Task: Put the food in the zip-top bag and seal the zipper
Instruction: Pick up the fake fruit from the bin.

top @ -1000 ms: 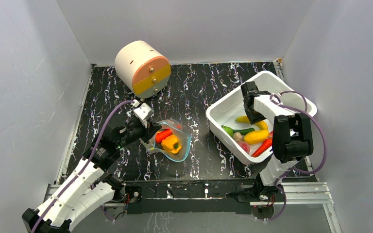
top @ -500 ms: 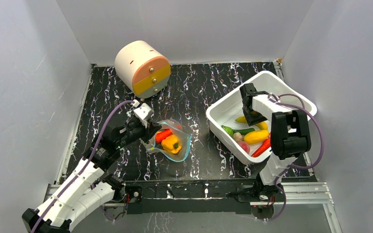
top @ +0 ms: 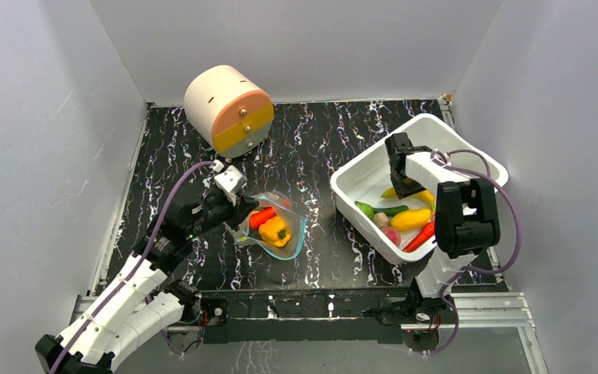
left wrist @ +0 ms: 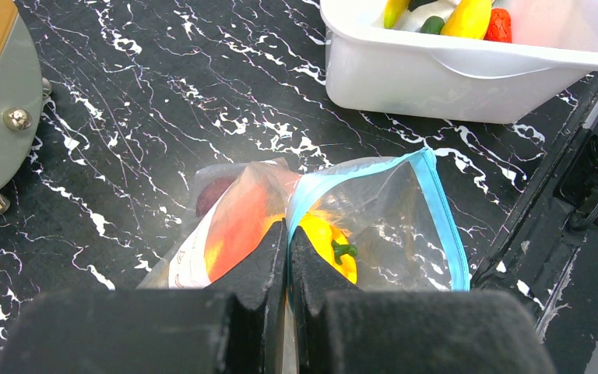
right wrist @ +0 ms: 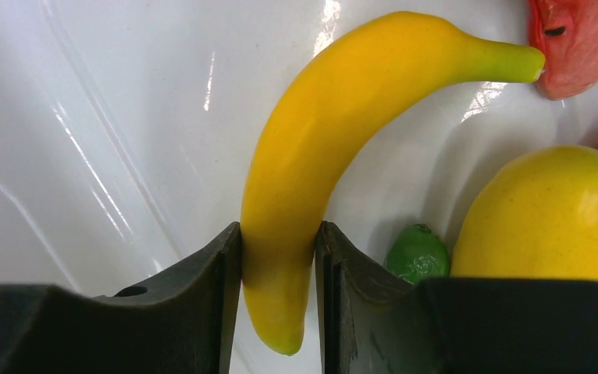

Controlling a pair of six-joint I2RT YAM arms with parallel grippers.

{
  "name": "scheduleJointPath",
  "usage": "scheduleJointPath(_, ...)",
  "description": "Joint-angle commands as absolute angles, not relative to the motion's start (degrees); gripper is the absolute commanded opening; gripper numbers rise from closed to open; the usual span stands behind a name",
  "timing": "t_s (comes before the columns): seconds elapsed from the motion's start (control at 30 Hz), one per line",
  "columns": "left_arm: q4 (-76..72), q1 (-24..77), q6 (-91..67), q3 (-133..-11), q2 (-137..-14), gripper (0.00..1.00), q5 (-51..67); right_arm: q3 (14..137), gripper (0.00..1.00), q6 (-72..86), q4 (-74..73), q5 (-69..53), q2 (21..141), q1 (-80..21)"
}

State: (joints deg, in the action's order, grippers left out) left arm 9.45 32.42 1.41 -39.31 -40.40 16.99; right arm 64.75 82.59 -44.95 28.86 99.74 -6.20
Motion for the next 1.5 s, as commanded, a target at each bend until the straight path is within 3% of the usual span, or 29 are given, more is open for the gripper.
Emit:
scheduleJointPath(0.0,8.61,32.34,1.96,-38.86,-39.87,0.0,17.05,64.66,0.24,81.05,-43.82,32.76,94.0,-5.8)
scheduleJointPath(0.5,7.32,32.34,-1.68,-39.25,-40.48,0.0,18.42,60.44,0.16,67.89,-37.58,34.8,75.69,-7.01)
scheduleJointPath(0.83,11.3,32.29,-7.05,-47.01,-45.25,0.0,17.95,54.94,0.18,51.53,-21.12,23.85,60.99,-12.76)
scheduleJointPath(1.13,13.25,32.33,-17.52,-53.5,-49.31,0.0,14.75,57.56,0.14,45.37,-13.06,19.69,58.73,-28.15)
scheduleJointPath(1.47,14.5,32.3,-25.14,-54.95,-52.84,0.0,11.82,56.93,0.08,43.36,-5.23,23.88,57.29,-46.21)
